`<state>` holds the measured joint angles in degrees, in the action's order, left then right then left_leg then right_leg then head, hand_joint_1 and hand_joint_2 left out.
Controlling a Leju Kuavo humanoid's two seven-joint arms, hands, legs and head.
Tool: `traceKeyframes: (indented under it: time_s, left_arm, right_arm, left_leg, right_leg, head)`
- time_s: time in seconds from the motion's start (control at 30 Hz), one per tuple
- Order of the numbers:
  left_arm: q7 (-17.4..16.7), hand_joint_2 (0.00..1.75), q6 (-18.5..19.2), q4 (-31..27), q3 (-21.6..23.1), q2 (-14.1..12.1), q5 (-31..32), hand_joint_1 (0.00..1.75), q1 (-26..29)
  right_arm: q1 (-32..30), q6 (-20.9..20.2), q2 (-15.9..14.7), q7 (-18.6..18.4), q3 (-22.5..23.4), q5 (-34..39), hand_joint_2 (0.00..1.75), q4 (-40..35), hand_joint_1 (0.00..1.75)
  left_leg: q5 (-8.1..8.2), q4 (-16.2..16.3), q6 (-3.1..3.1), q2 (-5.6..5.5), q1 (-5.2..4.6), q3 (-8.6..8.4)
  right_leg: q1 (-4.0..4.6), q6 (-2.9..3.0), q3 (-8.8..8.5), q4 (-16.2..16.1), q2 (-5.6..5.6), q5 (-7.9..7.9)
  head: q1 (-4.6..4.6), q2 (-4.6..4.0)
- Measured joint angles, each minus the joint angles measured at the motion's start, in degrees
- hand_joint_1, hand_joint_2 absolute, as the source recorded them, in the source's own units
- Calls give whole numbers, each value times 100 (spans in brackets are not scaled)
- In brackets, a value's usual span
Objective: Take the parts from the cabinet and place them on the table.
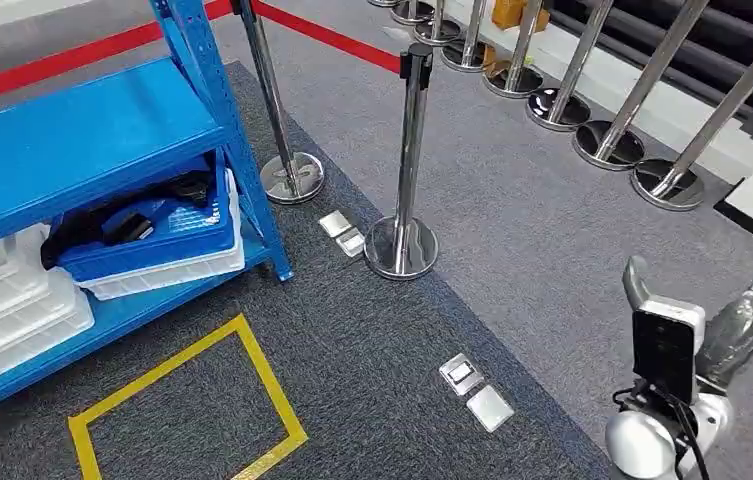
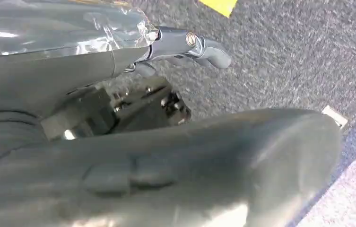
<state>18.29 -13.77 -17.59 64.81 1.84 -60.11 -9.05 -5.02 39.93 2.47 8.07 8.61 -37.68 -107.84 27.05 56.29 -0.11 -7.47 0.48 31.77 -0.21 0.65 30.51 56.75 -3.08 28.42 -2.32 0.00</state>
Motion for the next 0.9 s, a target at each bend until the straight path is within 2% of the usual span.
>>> traceKeyframes:
  time_s: [0.03, 0.07, 0.1, 0.13, 0.17, 0.2, 0.23, 0.27, 0.3, 0.33, 0.37, 0.4, 0.43, 0.47, 0.53, 0.57, 0.6, 0.63, 0.67, 0.7, 0.73, 0.77, 0.83, 0.87, 0.9]
  left_arm:
    - [-2, 0, -2, 7, 0, -11, 0, 0, 2]
    - [0, 0, -4, 7, 0, -9, 0, 0, 12]
    - [0, 0, -4, 7, 0, -9, -2, 0, 0]
    - [-2, 0, -4, 7, 0, -9, -2, 0, -11]
    - [0, 0, -4, 7, 0, -9, 0, 0, -14]
    - [-2, 0, -4, 7, 0, -9, -2, 0, -9]
    - [0, 0, -4, 7, 0, -9, -2, 0, 4]
    - [-2, 0, -4, 9, 0, -9, -2, 0, 13]
    - [-2, 0, -7, 9, 0, -9, -2, 0, 16]
    - [0, 0, -7, 11, 0, -9, -2, 0, 13]
    - [0, 0, -9, 9, 0, -7, -2, 0, 11]
    - [-2, 0, -7, 11, 0, 0, -2, 0, -4]
    - [2, 0, -7, 9, 0, 0, 4, 0, -5]
    - [2, 0, -9, 11, 0, -2, 4, 0, 5]
    - [0, 0, -15, 15, -2, -9, 7, 0, 16]
    - [0, 0, -15, 15, -2, -9, 11, 0, 21]
    - [0, 0, -15, 15, 0, -9, 11, 0, 13]
    - [0, 0, -15, 15, 0, -9, 13, 0, 6]
    - [0, 0, -15, 15, -2, -9, 15, 0, 7]
    - [0, 0, -15, 15, -2, -9, 15, 0, 13]
    - [-2, 0, -15, 15, -2, -9, 15, 0, 20]
    - [-2, 0, -15, 17, 0, -9, 15, 0, 25]
    - [-2, 0, -15, 17, -2, -9, 15, 0, 20]
    - [-2, 0, -15, 17, 0, -5, 15, 0, 18]
    - [-2, 0, -15, 18, 0, 9, 15, 0, 6]
  right_arm:
    - [3, 0, 0, 0, 0, 0, 175, 0, 0]
    - [8, -2, 0, 0, 0, -2, 175, 0, 0]
    - [2, 2, 0, 0, 0, -2, 175, -2, 0]
    - [0, 0, 0, 0, 0, -2, 175, -2, 0]
    - [-7, 0, 0, 0, 0, -2, 175, 0, 0]
    - [-8, 0, 0, 0, 0, -2, 175, 0, 0]
    - [-9, 0, 0, 0, 0, -2, 175, 2, 0]
    - [-8, 2, 0, -2, 0, 0, 175, 2, 0]
    - [-8, 0, 0, -7, 0, 11, 175, 4, 0]
    - [-6, 0, 0, -20, 0, 22, 175, 9, 0]
    - [-5, 0, 0, -26, 0, 33, 175, 11, 0]
    - [-8, 2, 0, -37, 0, 33, 175, 11, 0]
    - [1, 0, 0, -46, 0, 26, 175, 11, 0]
    - [5, 0, 0, -50, 0, 11, 175, 11, 0]
    - [5, 0, 0, -66, -2, 13, 175, 11, 0]
    - [15, 0, 0, -66, -4, 13, 175, 11, 0]
    - [16, 0, 0, -66, -4, 13, 175, 11, 0]
    - [7, 0, -6, -70, -4, 17, 175, 13, 0]
    - [-8, 0, -7, -70, -4, 22, 175, 13, 0]
    - [-21, 0, -7, -70, -4, 24, 175, 20, 0]
    - [-30, 0, -7, -72, -4, 33, 175, 24, 0]
    - [-33, 0, -7, -72, -4, 33, 175, 26, 0]
    - [-31, 0, -7, -74, -4, 33, 175, 26, 0]
    - [-28, 0, -7, -72, -4, 31, 175, 26, 0]
    - [-38, 2, -7, -74, -4, 31, 175, 26, 0]
  left_leg:
    - [10, 14, -24, -25, -45, -16]
    - [115, 174, -42, 266, -47, 23]
    - [339, 506, -70, 491, -35, 190]
    - [582, 974, -108, 607, -16, 420]
    - [765, 1420, -139, 645, 3, 647]
    - [859, 1752, -167, 660, 21, 825]
    - [820, 1839, -185, 667, 42, 883]
    - [655, 1645, -205, 684, 63, 799]
    - [378, 1182, -226, 725, 81, 558]
    - [118, 639, -244, 832, 92, 282]
    - [-48, 150, -258, 1156, 98, 37]
    - [18, 95, -208, 1195, 53, 44]
    - [4, 94, -120, 1102, 76, 63]
    - [26, 108, -79, 1053, 57, 78]
    - [21, 85, 14, 918, 50, 71]
    - [3, 66, 48, 867, 68, 47]
    - [2, 63, 67, 810, 68, 47]
    - [2, 64, 107, 762, 65, 50]
    - [9, 64, 120, 701, 56, 51]
    - [16, 65, 130, 632, 38, 49]
    - [20, 65, 137, 561, 20, 42]
    - [24, 65, 142, 478, 5, 27]
    - [34, 65, 147, 310, -25, -19]
    - [37, 62, 146, 249, -17, -29]
    - [47, 67, 129, 206, -27, -12]
  right_leg:
    - [-75, 20, -30, -81, 90, -45]
    - [-83, 35, -61, -125, 155, -65]
    - [-87, 67, -72, -132, 235, -58]
    - [-82, 76, -76, -132, 313, -51]
    - [-80, 82, -78, -130, 394, -39]
    - [-80, 81, -80, -129, 466, -25]
    - [-86, 70, -89, -127, 540, -14]
    - [-97, 51, -107, -126, 609, 6]
    - [-115, 24, -140, -122, 678, 30]
    - [-133, -10, -176, -109, 743, 64]
    - [-106, -63, -208, -85, 789, 104]
    - [-75, -110, -218, -54, 831, 155]
    - [-66, -131, -240, -61, 871, 170]
    - [-70, -165, -266, -78, 923, 180]
    - [-106, -242, -332, -112, 1010, 210]
    - [-128, -286, -344, -35, 790, 291]
    - [-133, -284, -207, 241, 523, 486]
    - [-123, -273, 33, 713, 403, 730]
    - [-107, -269, 298, 1212, 360, 934]
    - [-100, -261, 552, 1652, 343, 1056]
    - [-99, -244, 694, 1836, 338, 1025]
    - [-88, -209, 699, 1726, 332, 845]
    - [-38, -85, 380, 828, 231, 232]
    - [-16, -7, 195, 328, 18, -38]
    - [-9, 65, 116, 83, -236, -37]
  head:
    - [0, 0]
    - [13, 0]
    - [123, 0]
    - [168, 0]
    - [186, 0]
    - [203, 0]
    - [219, 0]
    - [227, 0]
    - [232, 0]
    - [241, 0]
    - [269, 0]
    - [322, 0]
    - [266, 0]
    - [223, 0]
    - [229, 0]
    - [202, 0]
    - [184, 0]
    - [149, 0]
    - [103, 0]
    - [59, 0]
    - [33, 0]
    - [13, 0]
    - [-24, 0]
    - [-46, 0]
    - [-6, 0]
